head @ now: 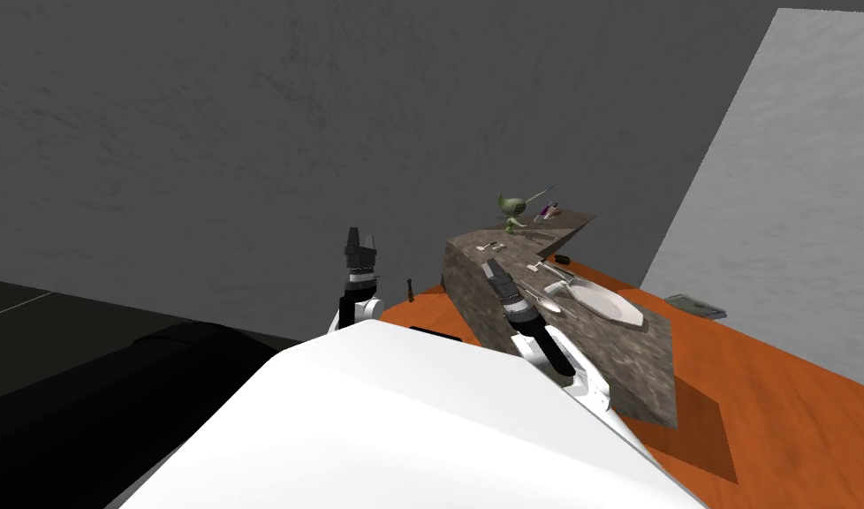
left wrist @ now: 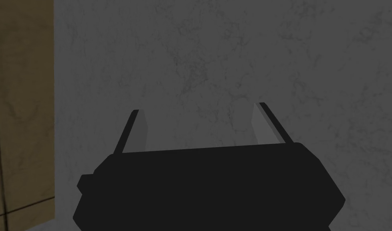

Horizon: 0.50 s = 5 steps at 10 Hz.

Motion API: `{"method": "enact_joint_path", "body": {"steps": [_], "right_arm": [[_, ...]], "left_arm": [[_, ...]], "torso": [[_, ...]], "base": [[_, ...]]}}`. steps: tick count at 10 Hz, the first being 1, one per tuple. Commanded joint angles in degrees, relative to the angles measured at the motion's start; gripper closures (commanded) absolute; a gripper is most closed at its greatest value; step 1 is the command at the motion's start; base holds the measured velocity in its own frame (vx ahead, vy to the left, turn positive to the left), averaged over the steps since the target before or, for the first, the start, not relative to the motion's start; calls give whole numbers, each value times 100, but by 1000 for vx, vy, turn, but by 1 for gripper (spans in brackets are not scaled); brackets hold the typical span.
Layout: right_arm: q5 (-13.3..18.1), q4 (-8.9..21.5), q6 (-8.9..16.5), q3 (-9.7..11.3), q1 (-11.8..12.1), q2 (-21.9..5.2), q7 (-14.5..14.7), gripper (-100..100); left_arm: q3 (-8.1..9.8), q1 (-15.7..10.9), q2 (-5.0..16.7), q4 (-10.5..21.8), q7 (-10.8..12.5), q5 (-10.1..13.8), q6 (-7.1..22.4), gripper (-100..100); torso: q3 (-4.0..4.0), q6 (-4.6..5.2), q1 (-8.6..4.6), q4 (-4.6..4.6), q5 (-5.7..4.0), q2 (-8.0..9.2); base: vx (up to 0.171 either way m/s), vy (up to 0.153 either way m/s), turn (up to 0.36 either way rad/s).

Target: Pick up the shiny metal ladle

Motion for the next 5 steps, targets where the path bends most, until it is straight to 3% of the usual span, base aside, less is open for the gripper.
{"method": "enact_joint_path", "body": {"steps": [1, 5], "right_arm": [[-3, 63, -16, 59, -59, -279, -28, -100], [2, 287, -39, 307, -265, -999, -130, -100]], "left_arm": [[0, 0, 0, 0, 0, 0, 0, 0], [0, 0, 0, 0, 0, 0, 0, 0]], "torso": [[0, 0, 0, 0, 0, 0], [2, 2, -4, 0, -1, 3]], "base": [[-22, 20, 148], [-27, 17, 170]]}}
